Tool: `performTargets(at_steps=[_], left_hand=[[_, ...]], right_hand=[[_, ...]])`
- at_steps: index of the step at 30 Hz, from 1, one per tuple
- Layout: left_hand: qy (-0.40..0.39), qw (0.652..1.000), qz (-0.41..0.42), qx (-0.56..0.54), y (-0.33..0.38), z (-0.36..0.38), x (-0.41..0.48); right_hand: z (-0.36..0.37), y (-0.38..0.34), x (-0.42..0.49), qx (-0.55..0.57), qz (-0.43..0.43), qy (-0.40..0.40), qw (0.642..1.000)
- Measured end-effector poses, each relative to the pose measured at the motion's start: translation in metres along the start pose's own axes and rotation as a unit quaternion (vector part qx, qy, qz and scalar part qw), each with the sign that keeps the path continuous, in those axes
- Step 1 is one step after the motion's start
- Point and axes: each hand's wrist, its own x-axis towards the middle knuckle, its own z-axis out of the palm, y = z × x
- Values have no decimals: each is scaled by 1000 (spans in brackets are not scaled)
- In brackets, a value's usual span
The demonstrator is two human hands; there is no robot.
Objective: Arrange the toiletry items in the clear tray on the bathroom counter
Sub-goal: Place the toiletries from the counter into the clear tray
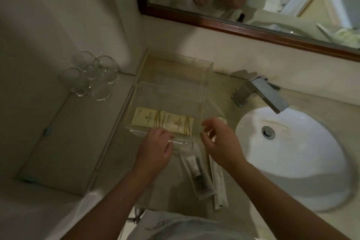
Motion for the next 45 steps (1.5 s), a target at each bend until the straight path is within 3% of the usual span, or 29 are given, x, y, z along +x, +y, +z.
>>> performTargets(at_steps=[6,12,17,22,28,34,36,39,45], left_hand=[[-33,993,-58,-96,46,38,-40],[-38,987,-95,-127,72,51,-59],[-11,986,-106,-130,88,55,-70],[-6,983,-119,-138,98,54,-78],[16,971,-158,-180,103,32,-77],[34,958,-170,-230,108,-7,-45],[12,969,-136,-205,100,-21,-33],[-75,994,-48,-63,81,-43,-12],[-163,978,58,119,54,-60,30]], right_hand=[[0,72,-72,34,109,26,993],[-6,101,-66,87,169,73,979],[-7,103,-34,116,146,27,982],[-2,113,-14,63,134,-10,989],[-9,84,-20,47,73,22,996],[-2,13,-32,-5,-43,-114,993],[1,0,-30,-28,-75,-112,991],[9,-9,-19,-47,-134,-98,985],[28,-14,7,-61,-118,-95,987]])
